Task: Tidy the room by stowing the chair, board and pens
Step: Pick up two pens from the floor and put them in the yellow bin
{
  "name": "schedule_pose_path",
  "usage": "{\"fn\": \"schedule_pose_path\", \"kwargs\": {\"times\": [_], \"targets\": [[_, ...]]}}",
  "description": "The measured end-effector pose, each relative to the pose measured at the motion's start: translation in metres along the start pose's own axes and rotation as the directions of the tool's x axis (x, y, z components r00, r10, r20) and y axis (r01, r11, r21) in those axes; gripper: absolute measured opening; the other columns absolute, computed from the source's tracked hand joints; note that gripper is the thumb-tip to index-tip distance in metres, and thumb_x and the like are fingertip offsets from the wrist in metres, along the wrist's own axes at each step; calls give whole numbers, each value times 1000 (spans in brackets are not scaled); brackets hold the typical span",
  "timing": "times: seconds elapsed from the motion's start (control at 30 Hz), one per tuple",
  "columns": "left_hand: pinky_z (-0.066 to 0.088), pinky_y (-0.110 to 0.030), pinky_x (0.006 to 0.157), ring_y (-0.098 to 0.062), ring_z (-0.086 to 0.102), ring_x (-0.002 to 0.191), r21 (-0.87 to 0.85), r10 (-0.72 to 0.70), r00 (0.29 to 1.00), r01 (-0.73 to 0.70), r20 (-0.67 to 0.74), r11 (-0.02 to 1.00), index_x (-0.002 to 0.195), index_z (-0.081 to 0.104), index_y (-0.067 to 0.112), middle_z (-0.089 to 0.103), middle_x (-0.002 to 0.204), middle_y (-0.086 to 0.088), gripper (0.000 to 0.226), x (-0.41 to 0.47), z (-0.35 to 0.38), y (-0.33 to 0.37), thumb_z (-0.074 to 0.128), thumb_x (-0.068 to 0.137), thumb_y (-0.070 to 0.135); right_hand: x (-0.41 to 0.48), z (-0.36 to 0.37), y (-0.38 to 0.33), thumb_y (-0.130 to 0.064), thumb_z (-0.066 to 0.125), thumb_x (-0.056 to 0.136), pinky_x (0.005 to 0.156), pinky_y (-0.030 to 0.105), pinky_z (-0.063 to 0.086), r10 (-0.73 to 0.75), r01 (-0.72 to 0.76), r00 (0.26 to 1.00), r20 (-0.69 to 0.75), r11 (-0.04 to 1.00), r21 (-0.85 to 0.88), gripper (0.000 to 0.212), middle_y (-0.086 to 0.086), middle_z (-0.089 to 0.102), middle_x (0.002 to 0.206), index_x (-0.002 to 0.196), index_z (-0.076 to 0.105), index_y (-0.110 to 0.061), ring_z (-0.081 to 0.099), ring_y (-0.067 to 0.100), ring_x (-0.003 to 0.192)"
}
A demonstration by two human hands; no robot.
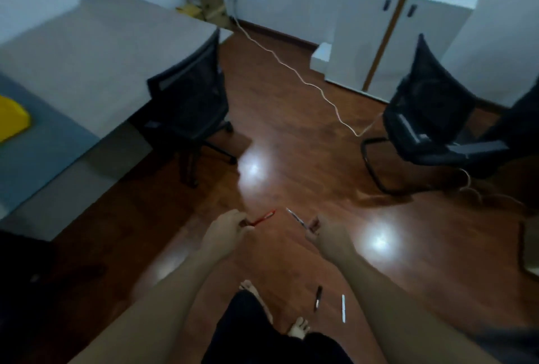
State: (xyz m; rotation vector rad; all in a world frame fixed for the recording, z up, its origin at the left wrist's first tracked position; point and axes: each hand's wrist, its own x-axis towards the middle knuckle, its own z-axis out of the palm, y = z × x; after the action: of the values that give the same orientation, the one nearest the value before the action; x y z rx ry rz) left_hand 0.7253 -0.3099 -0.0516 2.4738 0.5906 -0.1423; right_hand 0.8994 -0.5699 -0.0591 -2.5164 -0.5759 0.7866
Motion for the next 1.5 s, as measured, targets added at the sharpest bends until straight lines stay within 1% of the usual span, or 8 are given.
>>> {"fn": "schedule_pose_path", "kwargs": {"times": [0.1,0.27,0.4,0.53,0.73,1.0,1.23,1.5], "targets": [[56,-35,78,-13,67,85,-111,-113,986,99,-125,989,106,77,23,68,94,6,22,-33,-29,-21,74,96,42,6,2,-50,-29,72,97,61,17,39,-123,128,990,73,990,-61,11,-11,61,86,98,62,-26,50,-2,70],[55,-23,75,-7,69,81,-336,-393,891,307,-226,890,104,79,22,73,90,8,15,-85,-58,-75,80,93,33,31,23,-127,-27,73,96,76,32,52,-245,267,954,171,957,-115,15,-15,57,80,92,58,-31,63,17,82],[51,-24,70,-7,67,76,-439,-513,817,373,-261,818,101,80,24,73,88,7,11,-115,-83,-121,78,94,33,49,54,-187,-28,74,94,60,24,43,-368,400,906,207,906,-137,20,-15,60,79,87,56,-34,57,2,71],[46,-21,67,-6,63,74,-488,-593,752,418,-288,766,102,78,28,70,87,10,10,-134,-112,-170,76,95,35,69,88,-249,-30,78,91,56,20,38,-449,488,862,234,861,-147,22,-12,67,82,86,57,-35,63,9,73],[55,-24,82,-2,65,90,-501,-630,680,424,-375,755,109,78,31,69,96,16,15,-150,-160,-247,75,96,38,94,134,-359,-32,76,92,64,26,50,-513,571,806,296,805,-159,17,-13,68,87,91,60,-36,66,5,77],[42,-16,73,-2,62,88,-520,-677,601,450,-425,726,111,77,28,65,95,17,16,-166,-224,-335,74,97,36,110,197,-478,-26,75,95,60,22,45,-558,617,763,326,780,-110,20,-10,70,88,89,57,-34,66,5,76],[42,-16,72,-1,62,87,-530,-714,557,487,-423,694,113,76,27,65,95,15,17,-166,-256,-383,70,99,35,131,240,-540,-29,75,96,65,27,57,-576,644,716,393,764,-53,16,-9,71,93,95,60,-35,70,8,80],[56,-26,75,-6,67,86,-578,-763,487,504,-424,642,111,78,27,69,94,12,19,-135,-294,-443,74,97,39,197,284,-622,-30,77,94,68,30,59,-619,695,660,426,718,-35,17,-10,71,89,92,60,-34,69,7,79]]}}
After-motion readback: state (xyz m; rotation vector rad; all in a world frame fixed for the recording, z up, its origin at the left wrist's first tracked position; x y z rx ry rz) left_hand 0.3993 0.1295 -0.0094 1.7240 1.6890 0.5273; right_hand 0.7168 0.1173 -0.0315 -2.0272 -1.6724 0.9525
